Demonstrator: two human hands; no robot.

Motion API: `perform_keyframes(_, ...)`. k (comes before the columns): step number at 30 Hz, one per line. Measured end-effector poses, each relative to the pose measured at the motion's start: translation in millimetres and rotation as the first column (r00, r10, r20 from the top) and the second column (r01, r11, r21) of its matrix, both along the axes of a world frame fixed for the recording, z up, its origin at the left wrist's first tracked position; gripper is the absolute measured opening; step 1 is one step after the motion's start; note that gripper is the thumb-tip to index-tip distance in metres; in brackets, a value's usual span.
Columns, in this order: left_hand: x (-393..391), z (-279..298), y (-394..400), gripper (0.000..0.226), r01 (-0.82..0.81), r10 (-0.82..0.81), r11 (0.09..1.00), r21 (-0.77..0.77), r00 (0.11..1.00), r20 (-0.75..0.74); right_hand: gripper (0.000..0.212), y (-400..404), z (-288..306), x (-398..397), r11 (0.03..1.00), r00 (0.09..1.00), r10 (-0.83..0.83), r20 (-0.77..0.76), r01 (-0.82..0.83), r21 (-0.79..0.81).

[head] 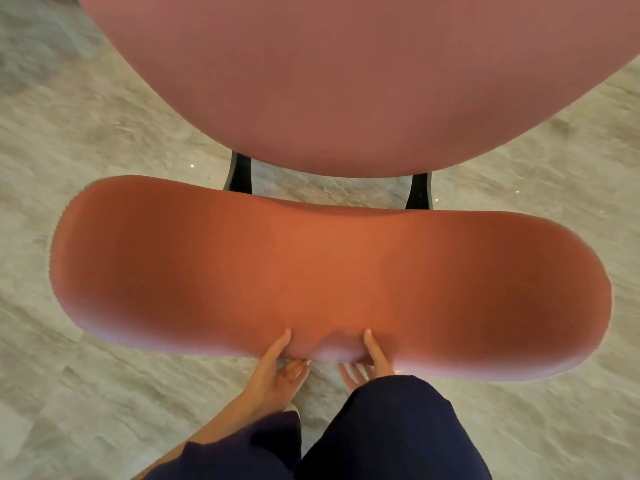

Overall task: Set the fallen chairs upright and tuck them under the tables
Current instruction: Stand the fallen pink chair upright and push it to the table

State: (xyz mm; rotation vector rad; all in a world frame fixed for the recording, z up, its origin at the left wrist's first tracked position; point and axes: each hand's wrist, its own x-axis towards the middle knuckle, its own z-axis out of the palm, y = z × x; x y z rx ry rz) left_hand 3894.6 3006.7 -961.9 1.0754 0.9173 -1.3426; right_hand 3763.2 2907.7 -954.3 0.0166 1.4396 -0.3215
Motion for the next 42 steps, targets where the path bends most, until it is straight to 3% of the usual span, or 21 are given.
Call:
perform_keyframes(4, 11, -2, -5, 0.040, -0.138, 0.143, 0.987, 0.081, 0.988, -0.053, 0.055, -6, 8, -5, 0.994, 1.000, 0.024, -0.003, -0.024, -0.103)
perform_keyframes(7, 15, 8, -11, 0.027, -0.166, 0.175, 0.972, 0.167, 0.984, -0.040, 0.058, -11, 10, -7, 0.996, 0.998, 0.055, 0.002, -0.055, -0.072)
perform_keyframes(10, 17, 27, -17, 0.019, -0.097, 0.096, 0.974, 0.205, 0.995, 0.016, 0.069, -15, 27, -3, 0.999, 0.999, 0.004, -0.034, -0.005, -0.035)
perform_keyframes(13, 20, 56, -19, 0.014, -0.108, 0.106, 0.974, 0.197, 0.994, 0.017, 0.059, -22, 53, 0, 1.000, 0.999, -0.007, -0.051, 0.007, 0.000)
perform_keyframes(17, 28, 108, -25, 0.017, -0.081, 0.073, 0.974, 0.214, 0.996, 0.044, 0.052, -28, 104, 4, 0.999, 0.997, -0.037, -0.069, 0.040, 0.030)
perform_keyframes(24, 47, 222, -42, 0.025, 0.104, -0.129, 0.972, 0.209, 0.986, 0.109, 0.062, -51, 219, 20, 0.999, 0.992, -0.012, -0.126, 0.008, -0.033)
perform_keyframes(33, 95, 364, -92, 0.060, 0.261, -0.292, 0.955, 0.143, 0.915, 0.279, 0.064, -113, 364, 59, 0.969, 0.939, 0.179, -0.294, -0.220, -0.111)
perform_keyframes(38, 131, 428, -147, 0.069, 0.220, -0.280, 0.955, 0.199, 0.891, 0.359, 0.052, -157, 434, 103, 0.948, 0.940, 0.082, -0.332, -0.176, -0.266)
perform_keyframes(42, 161, 477, -190, 0.068, 0.243, -0.352, 0.931, 0.274, 0.801, 0.485, 0.059, -203, 486, 144, 0.914, 0.872, -0.052, -0.486, -0.155, -0.375)
